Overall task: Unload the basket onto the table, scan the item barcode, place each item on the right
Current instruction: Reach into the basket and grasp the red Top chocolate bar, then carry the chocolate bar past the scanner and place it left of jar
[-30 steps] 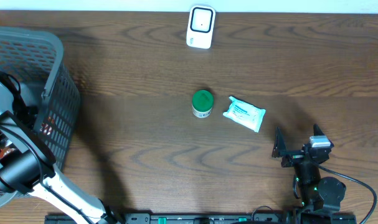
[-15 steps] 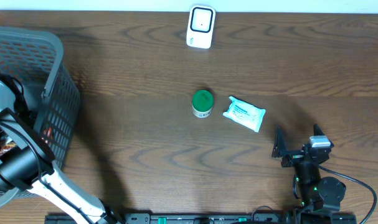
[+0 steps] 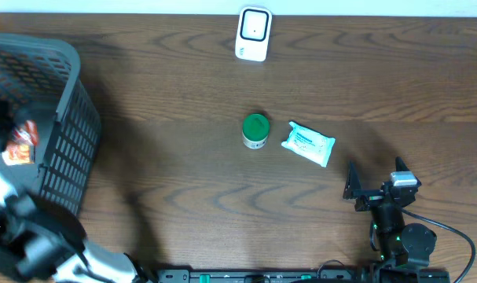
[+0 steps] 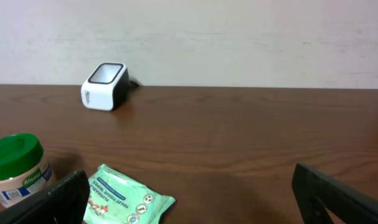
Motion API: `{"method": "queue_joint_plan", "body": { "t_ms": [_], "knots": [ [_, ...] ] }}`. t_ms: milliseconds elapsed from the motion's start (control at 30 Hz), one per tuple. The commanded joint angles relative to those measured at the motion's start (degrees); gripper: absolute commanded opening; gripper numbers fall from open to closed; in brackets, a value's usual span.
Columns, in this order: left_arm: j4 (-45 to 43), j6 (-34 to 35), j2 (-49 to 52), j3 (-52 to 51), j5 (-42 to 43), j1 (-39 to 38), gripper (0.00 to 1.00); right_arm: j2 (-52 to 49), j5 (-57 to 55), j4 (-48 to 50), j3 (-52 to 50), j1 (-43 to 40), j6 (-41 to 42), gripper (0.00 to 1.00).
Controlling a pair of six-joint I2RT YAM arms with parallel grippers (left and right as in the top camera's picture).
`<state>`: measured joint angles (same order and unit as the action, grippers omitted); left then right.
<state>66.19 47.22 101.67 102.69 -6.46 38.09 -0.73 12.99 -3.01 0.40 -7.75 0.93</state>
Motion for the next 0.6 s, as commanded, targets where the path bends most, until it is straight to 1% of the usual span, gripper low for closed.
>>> {"method": "queue_joint_plan", "body": {
  "t_ms": [0, 200, 267, 367, 500, 567],
  "knots": [
    [-0.3, -1.8, -7.2, 0.7, 5.9, 0.1, 0.07, 0.2, -0.5, -0.2, -0.1, 0.6, 0.7, 0.99],
    [-1.7, -1.9, -15.5, 0.7, 18.0, -0.4, 0.07, 0.2, -0.5, -0.2, -0.1, 0.6, 0.8, 0.99],
    [-3.3, -4.2, -17.0, 0.7, 22.4, -1.7, 0.07, 0.2, -0.5, -0.2, -0.1, 0.6, 0.7, 0.99],
    [-6.0, -10.9, -17.9, 0.7, 30.9, -5.7, 0.07, 0.2, -0.5, -0.2, -0.1, 0.6, 0.7, 0.99],
    [-10.2, -22.2, -17.9, -0.5, 41.7, -13.8, 0.07, 0.2, -0.5, -0.2, -0.1, 0.6, 0.7, 0.99],
    [-12.4, -29.1, -17.7, -1.8, 43.5, -18.8, 0.07, 0.2, -0.5, -0.2, -0.1, 0.6, 0.7, 0.99]
  ]
}}
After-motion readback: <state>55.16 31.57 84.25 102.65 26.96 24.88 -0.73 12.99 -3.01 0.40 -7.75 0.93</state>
